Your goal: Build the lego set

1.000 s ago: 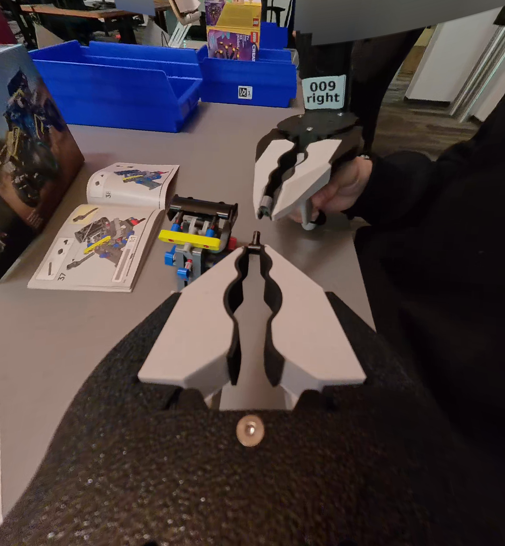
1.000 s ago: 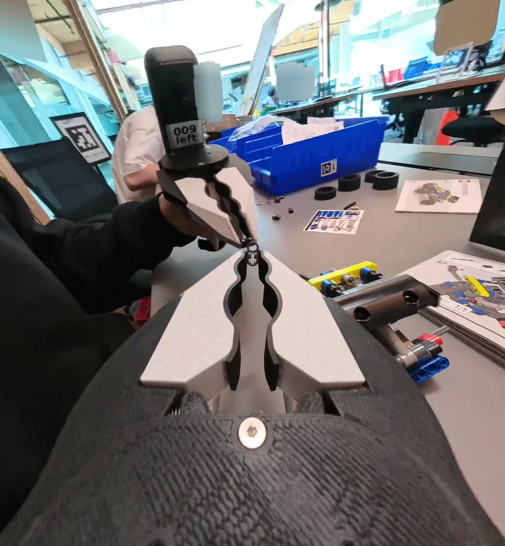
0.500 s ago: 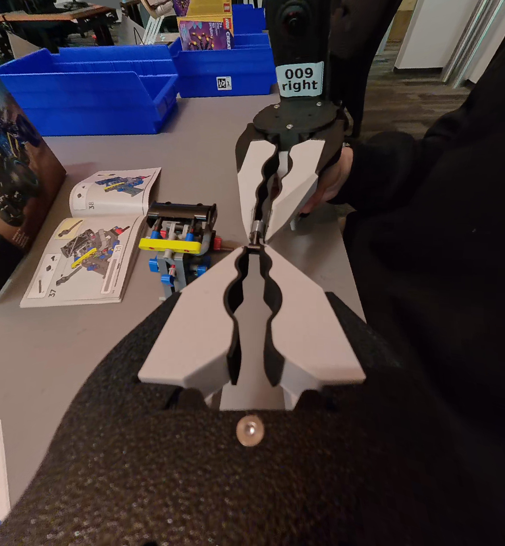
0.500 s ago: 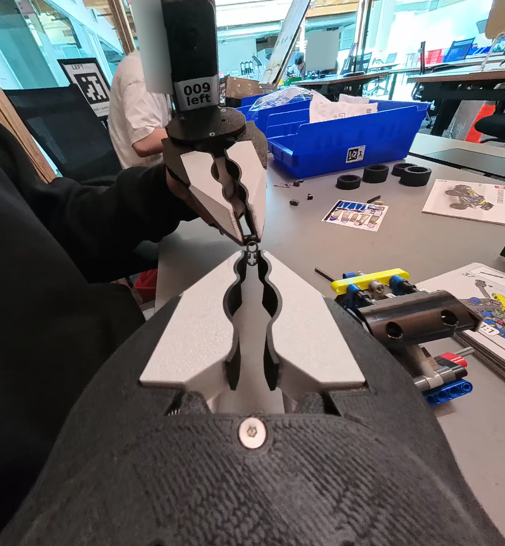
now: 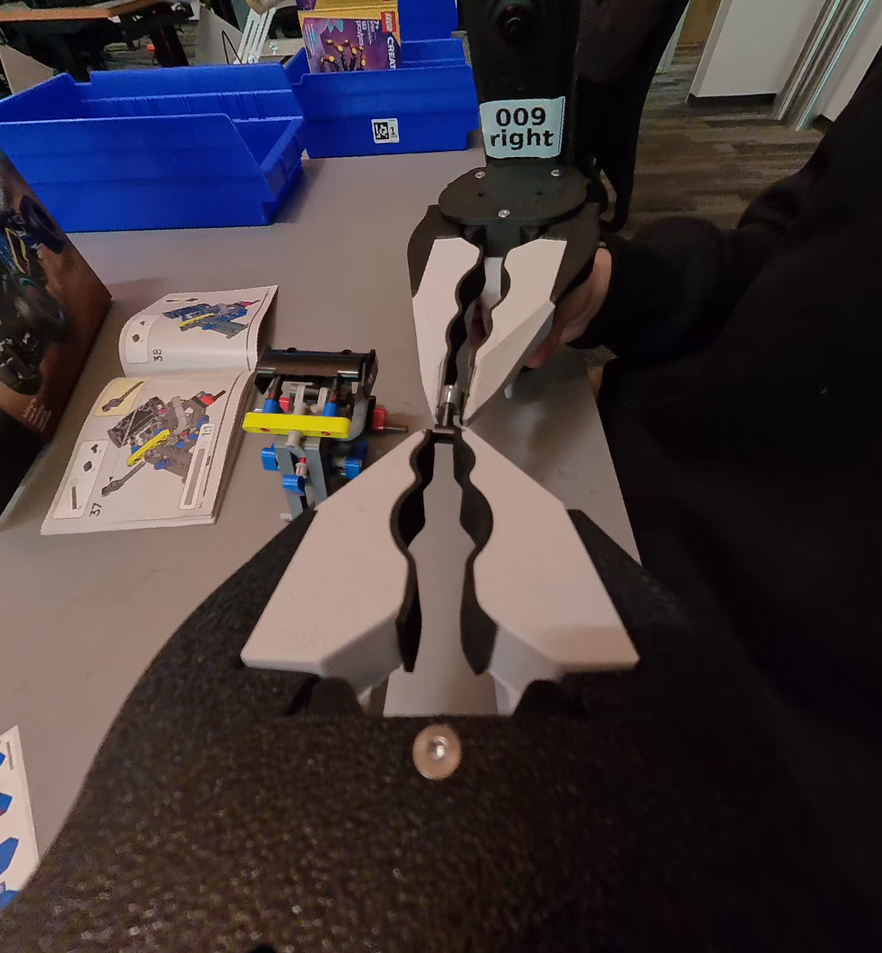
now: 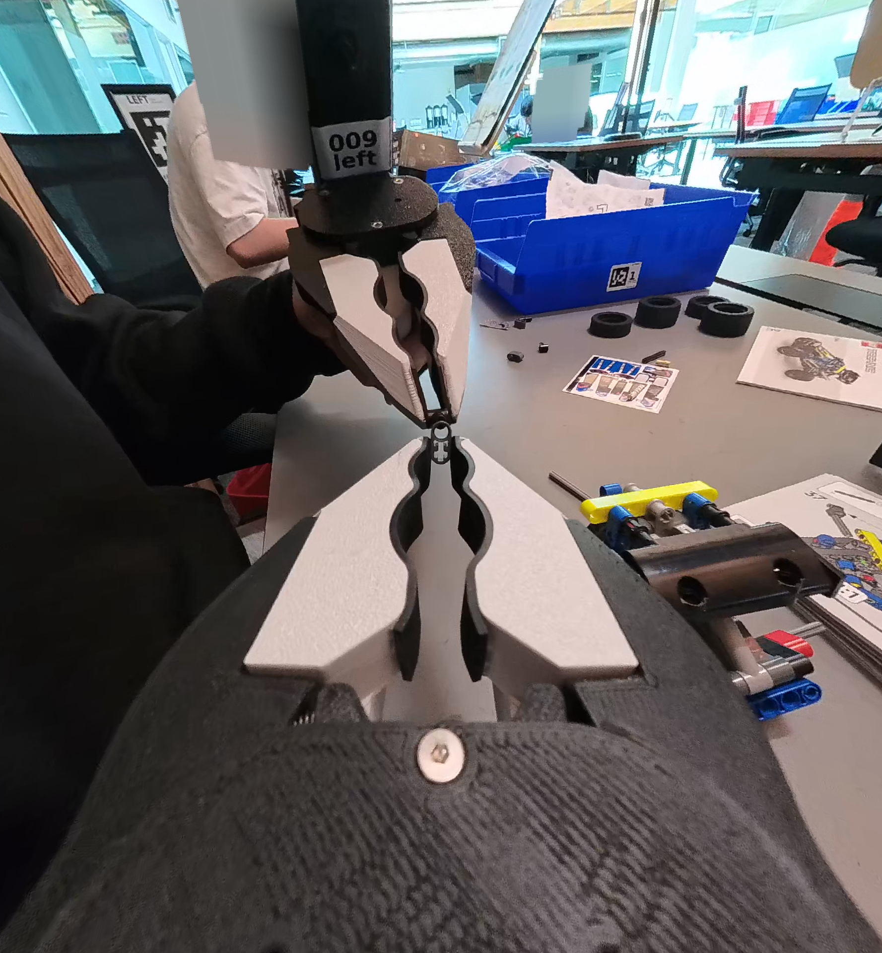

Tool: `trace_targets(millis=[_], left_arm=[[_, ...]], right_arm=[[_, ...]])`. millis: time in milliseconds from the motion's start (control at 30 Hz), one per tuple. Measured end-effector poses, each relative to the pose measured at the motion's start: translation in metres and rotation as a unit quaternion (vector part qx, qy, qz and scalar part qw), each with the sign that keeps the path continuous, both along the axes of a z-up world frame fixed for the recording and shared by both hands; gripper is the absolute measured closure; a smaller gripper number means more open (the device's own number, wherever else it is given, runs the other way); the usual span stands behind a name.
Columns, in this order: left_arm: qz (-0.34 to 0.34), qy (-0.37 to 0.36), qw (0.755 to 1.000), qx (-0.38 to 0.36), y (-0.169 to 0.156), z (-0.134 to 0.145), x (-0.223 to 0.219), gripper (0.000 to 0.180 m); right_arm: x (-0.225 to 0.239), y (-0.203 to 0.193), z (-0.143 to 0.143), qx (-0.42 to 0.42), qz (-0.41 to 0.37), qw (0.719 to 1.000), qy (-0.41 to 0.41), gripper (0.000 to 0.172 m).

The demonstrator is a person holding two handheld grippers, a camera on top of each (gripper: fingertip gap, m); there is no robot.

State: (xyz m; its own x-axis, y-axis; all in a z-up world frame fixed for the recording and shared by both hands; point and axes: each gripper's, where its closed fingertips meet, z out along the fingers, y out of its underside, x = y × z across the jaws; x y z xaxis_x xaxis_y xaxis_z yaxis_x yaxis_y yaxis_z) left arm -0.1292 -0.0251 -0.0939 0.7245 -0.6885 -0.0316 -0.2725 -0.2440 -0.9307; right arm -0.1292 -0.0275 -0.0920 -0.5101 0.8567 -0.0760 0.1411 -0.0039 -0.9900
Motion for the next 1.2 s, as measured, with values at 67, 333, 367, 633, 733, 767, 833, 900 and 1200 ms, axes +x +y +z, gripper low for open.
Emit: trace_targets(millis=[67, 333, 367, 633, 733, 767, 833, 900, 1200], left_arm=[[0.004, 0.011, 1.000, -0.005, 0.000, -0.004, -0.002, 0.176], [0.002, 0.007, 1.000, -0.004, -0.001, -0.003, 0.001, 0.176], [0.003, 0.004, 1.000, -0.004, -0.001, -0.002, 0.000, 0.176], [0.005, 0.020, 1.000, -0.009, -0.001, -0.005, 0.000, 0.176], [0.007, 0.083, 0.997, 0.007, -0.002, -0.008, -0.001, 0.176], [0.011, 0.128, 0.992, 0.011, -0.002, -0.010, -0.003, 0.176], [0.014, 0.232, 0.973, 0.011, -0.003, -0.015, -0.006, 0.176], [0.010, 0.310, 0.951, 0.011, -0.004, -0.020, -0.007, 0.177], [-0.046, 0.046, 0.998, -0.018, -0.010, -0.013, 0.007, 0.177]], right_arm=[[0.000, 0.002, 0.002, -0.005, -0.004, 1.000, 0.005, 0.167], [0.000, -0.001, -0.001, 0.000, 0.006, 1.000, -0.003, 0.167], [0.000, -0.002, -0.001, -0.001, 0.007, 1.000, -0.004, 0.167], [-0.001, -0.003, -0.007, 0.012, 0.009, 1.000, -0.022, 0.167], [-0.002, -0.005, -0.010, 0.013, 0.018, 0.999, -0.036, 0.167], [-0.003, -0.005, -0.012, 0.020, 0.017, 0.999, -0.041, 0.167], [-0.005, -0.005, -0.020, 0.057, 0.008, 0.997, -0.049, 0.167], [-0.006, -0.006, -0.026, 0.084, 0.001, 0.995, -0.060, 0.167], [0.004, -0.013, -0.023, 0.087, 0.046, 0.994, -0.043, 0.167]])
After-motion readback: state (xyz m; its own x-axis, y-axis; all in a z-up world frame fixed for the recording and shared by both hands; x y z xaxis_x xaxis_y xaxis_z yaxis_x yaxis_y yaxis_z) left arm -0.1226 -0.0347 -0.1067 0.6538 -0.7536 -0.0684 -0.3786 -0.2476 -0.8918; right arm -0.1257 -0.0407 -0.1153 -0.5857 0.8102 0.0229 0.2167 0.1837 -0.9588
